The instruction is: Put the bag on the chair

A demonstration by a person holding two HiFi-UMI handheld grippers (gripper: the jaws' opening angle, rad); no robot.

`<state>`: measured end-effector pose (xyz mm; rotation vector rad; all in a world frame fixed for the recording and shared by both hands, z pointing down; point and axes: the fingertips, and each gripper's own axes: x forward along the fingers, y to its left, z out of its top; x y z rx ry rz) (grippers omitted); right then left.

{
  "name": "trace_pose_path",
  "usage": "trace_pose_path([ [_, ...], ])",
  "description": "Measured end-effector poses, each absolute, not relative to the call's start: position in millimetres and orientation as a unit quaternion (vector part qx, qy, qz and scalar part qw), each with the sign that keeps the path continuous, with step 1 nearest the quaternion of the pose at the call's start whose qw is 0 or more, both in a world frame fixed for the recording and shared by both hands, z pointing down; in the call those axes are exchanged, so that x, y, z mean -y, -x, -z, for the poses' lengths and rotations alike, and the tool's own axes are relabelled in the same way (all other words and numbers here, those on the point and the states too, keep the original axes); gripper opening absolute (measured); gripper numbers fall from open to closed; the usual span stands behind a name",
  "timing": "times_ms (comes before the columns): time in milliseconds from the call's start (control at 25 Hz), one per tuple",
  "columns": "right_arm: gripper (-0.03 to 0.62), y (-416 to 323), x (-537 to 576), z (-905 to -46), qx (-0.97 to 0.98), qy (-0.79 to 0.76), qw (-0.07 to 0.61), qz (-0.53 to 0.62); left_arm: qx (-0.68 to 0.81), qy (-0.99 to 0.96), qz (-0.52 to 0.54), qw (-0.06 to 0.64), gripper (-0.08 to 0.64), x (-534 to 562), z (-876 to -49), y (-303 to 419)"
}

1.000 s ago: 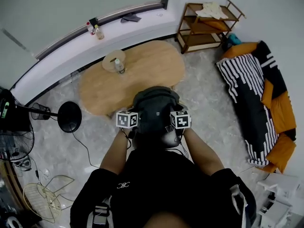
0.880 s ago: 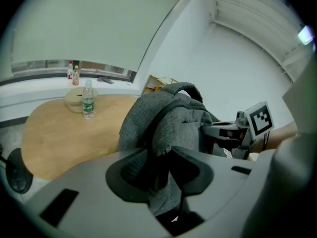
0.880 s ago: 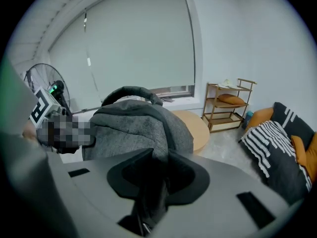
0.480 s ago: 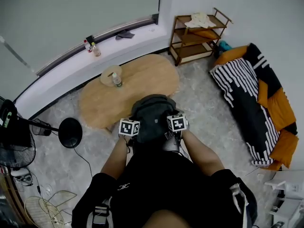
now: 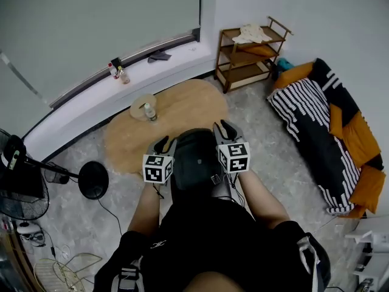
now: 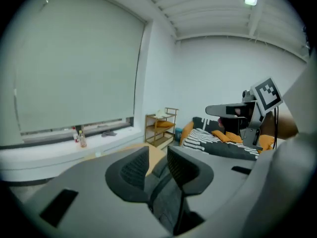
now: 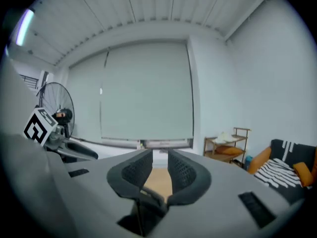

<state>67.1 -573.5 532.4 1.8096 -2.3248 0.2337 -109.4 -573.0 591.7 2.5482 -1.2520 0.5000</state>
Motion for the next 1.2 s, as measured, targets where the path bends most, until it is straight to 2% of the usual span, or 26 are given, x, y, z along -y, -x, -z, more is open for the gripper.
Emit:
trace_pose_path([
  [80,0.088,-69,569,-481,0.782,-0.62,0.048,-0.024,0.448,-0.878,-0.14,0.095,0.113,575,-551,113],
  [160,0.015,-73,559,-438,0.775,-0.631,0.011,0.025,0.465,-0.877,-0.099,0.065,0.076,574,-509,117],
  [320,0.014,-78,534,-396,0.771,-0.634,-0.038,0.049,0.477,-0.878,-0.048,0.019,0.043,561,-453,121],
  [440,0.012,-78,530,-402,0.764,-0.644,-0.032,0.038,0.48,-0.876,-0.043,0.001,0.037,556,-436,126],
  [1200,0.014,-81,542,-412,0.751,-0.66,-0.022,0.025,0.498,-0.866,-0.045,0.015,0.02,572,-445,133],
])
